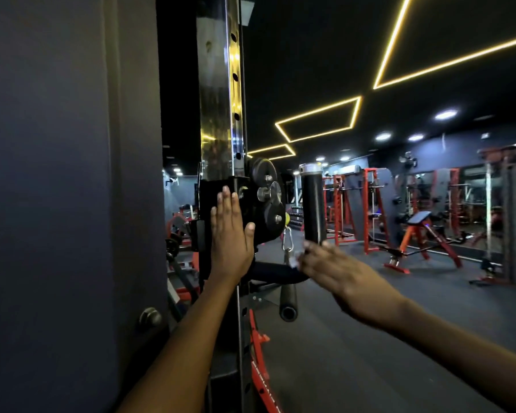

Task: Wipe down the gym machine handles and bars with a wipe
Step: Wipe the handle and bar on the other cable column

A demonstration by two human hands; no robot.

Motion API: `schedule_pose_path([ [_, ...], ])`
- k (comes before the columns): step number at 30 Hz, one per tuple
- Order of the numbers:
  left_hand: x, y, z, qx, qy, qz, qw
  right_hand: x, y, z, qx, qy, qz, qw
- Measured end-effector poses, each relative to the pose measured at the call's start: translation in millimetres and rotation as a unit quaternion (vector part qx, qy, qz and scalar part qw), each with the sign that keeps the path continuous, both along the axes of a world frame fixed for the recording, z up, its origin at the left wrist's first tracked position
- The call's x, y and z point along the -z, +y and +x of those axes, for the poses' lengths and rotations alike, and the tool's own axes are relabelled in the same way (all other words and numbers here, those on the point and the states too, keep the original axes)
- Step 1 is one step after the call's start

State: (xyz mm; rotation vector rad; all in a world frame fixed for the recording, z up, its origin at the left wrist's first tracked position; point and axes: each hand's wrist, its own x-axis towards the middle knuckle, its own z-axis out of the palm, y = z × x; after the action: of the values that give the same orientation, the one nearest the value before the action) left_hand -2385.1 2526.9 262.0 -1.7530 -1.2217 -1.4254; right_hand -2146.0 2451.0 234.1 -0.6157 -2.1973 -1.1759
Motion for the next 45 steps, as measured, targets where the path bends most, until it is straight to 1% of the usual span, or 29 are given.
schedule_pose_path([
  [1, 1, 0, 1, 0.006, -0.004, 0.001, 1.0, 1, -4, 0, -0.017, 0.008, -0.015, 1.0],
  [2, 2, 0, 1, 0.011, -0.008, 0.001, 1.0, -9, -7, -2, -0.042, 0.04, -0.026, 0.998],
  [3, 3, 0, 1, 0.014, -0.011, 0.0, 1.0, -25, -10, -5, -0.07, 0.096, -0.039, 0.992],
  [5, 4, 0, 1, 0.019, -0.011, 0.003, 1.0, -68, -15, -16, -0.106, 0.254, -0.058, 0.96],
  [7, 4, 0, 1, 0.022, -0.009, 0.004, 1.0, -93, -15, -30, -0.131, 0.373, -0.098, 0.913],
  [9, 4, -1, 1, 0.025, -0.01, 0.005, 1.0, -78, -12, -44, -0.198, 0.45, -0.174, 0.853],
  [10, 4, -1, 1, 0.026, -0.011, 0.005, 1.0, -56, -10, -49, -0.222, 0.48, -0.198, 0.825],
  [11, 4, 0, 1, 0.028, -0.012, 0.005, 1.0, -29, -9, -54, -0.233, 0.504, -0.208, 0.805],
  [13, 5, 0, 2, 0.032, -0.015, 0.009, 0.999, 25, -5, -57, -0.227, 0.541, -0.208, 0.783],
  [14, 5, 1, 2, 0.035, -0.017, 0.012, 0.999, 41, -4, -54, -0.22, 0.557, -0.213, 0.772],
  [15, 5, 1, 2, 0.036, -0.018, 0.013, 0.999, 42, -3, -50, -0.216, 0.575, -0.224, 0.756],
  [17, 6, 3, 2, 0.035, -0.02, 0.014, 0.999, 8, -3, -43, -0.216, 0.621, -0.237, 0.715],
  [18, 6, 3, 2, 0.034, -0.021, 0.014, 0.999, -20, -4, -40, -0.226, 0.63, -0.259, 0.696],
  [20, 6, 2, 2, 0.035, -0.023, 0.012, 0.999, -81, -7, -34, -0.277, 0.597, -0.35, 0.666],
  [22, 6, 0, 3, 0.036, -0.023, 0.009, 0.999, -119, -4, -29, -0.296, 0.567, -0.429, 0.638],
  [24, 6, -1, 2, 0.038, -0.023, 0.007, 0.999, -113, 3, -24, -0.295, 0.559, -0.476, 0.61],
  [26, 7, 0, 2, 0.039, -0.023, 0.007, 0.999, -73, 8, -20, -0.289, 0.552, -0.53, 0.576],
  [28, 7, 1, 3, 0.039, -0.024, 0.01, 0.999, -31, 2, -18, -0.28, 0.518, -0.592, 0.551],
  [30, 8, 2, 3, 0.041, -0.026, 0.01, 0.999, -28, 3, -13, -0.283, 0.546, -0.591, 0.522],
  [32, 9, 2, 3, 0.043, -0.029, 0.013, 0.999, -61, 13, -5, -0.337, 0.579, -0.556, 0.491],
  [33, 8, 2, 3, 0.044, -0.029, 0.013, 0.999, -84, 18, -2, -0.379, 0.587, -0.544, 0.465],
  [34, 8, 1, 3, 0.045, -0.029, 0.011, 0.999, -105, 21, -2, -0.418, 0.586, -0.543, 0.432],
  [36, 9, 0, 3, 0.042, -0.028, 0.008, 0.999, -128, 20, -10, -0.461, 0.546, -0.576, 0.397],
  [38, 8, -1, 3, 0.043, -0.028, 0.007, 0.999, -119, 16, -19, -0.466, 0.499, -0.621, 0.386],
  [40, 9, -2, 3, 0.046, -0.029, 0.003, 0.999, -90, 8, -21, -0.426, 0.48, -0.653, 0.402],
  [42, 10, -1, 3, 0.047, -0.031, 0.005, 0.998, -52, 3, -18, -0.355, 0.476, -0.67, 0.447],
  [43, 10, 0, 3, 0.047, -0.032, 0.005, 0.998, -37, 4, -16, -0.315, 0.482, -0.666, 0.475],
  [44, 10, 0, 3, 0.048, -0.034, 0.006, 0.998, -31, 2, -13, -0.28, 0.492, -0.648, 0.509],
  [45, 11, 1, 3, 0.049, -0.036, 0.01, 0.998, -35, 2, -9, -0.255, 0.516, -0.606, 0.549],
])
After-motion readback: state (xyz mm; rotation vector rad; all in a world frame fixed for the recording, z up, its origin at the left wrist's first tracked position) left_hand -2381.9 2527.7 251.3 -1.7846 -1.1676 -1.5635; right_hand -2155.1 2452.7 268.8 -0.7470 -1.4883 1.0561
